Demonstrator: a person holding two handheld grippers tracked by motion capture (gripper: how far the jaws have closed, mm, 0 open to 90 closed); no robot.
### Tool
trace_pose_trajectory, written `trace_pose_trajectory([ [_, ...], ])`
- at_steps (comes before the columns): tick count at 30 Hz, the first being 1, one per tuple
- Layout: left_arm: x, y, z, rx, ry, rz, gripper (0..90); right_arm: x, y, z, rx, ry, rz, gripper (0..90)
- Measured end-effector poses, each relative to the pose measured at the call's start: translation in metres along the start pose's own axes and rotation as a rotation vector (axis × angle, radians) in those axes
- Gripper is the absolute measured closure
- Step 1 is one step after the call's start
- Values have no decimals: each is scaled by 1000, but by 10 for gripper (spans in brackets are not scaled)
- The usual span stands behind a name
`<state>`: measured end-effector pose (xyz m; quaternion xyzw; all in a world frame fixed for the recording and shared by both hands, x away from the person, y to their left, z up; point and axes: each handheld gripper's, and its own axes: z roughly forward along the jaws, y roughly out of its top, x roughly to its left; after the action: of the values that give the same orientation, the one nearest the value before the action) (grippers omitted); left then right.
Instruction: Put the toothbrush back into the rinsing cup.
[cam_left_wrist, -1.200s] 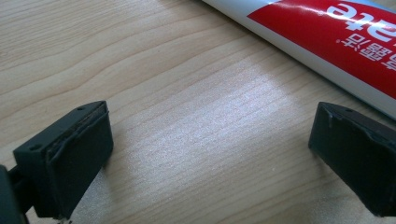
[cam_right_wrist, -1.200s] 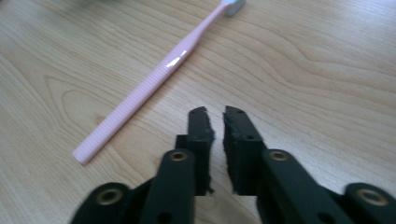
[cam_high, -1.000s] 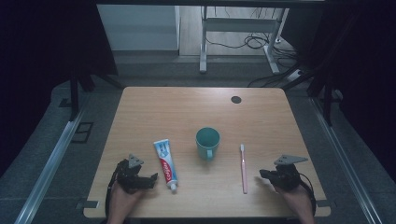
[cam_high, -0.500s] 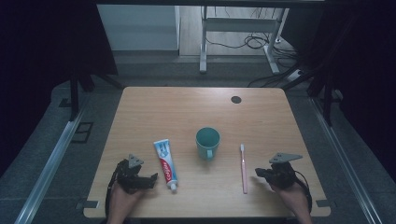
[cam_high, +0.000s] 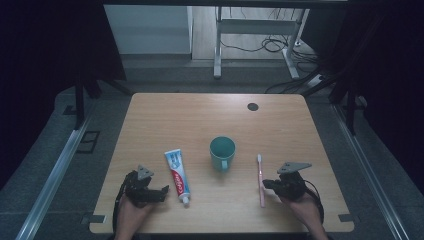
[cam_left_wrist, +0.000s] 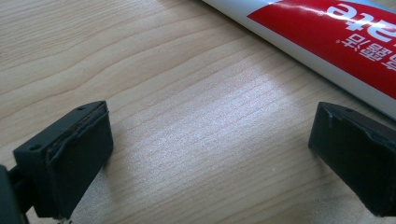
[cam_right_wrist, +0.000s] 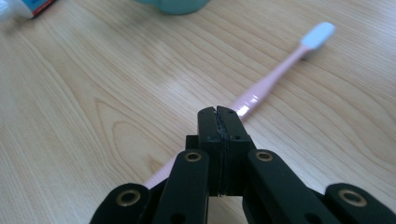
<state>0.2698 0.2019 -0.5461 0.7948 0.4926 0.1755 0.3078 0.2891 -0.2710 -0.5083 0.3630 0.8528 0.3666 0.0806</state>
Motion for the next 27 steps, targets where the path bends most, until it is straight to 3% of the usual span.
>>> trace_pose_trajectory([
  [10,0,0,0,0,0,0,0,12,4,20,43,21,-31,891],
  [27,0,0,0,0,-1,-4,0,3,-11,10,64,-8,-8,881],
])
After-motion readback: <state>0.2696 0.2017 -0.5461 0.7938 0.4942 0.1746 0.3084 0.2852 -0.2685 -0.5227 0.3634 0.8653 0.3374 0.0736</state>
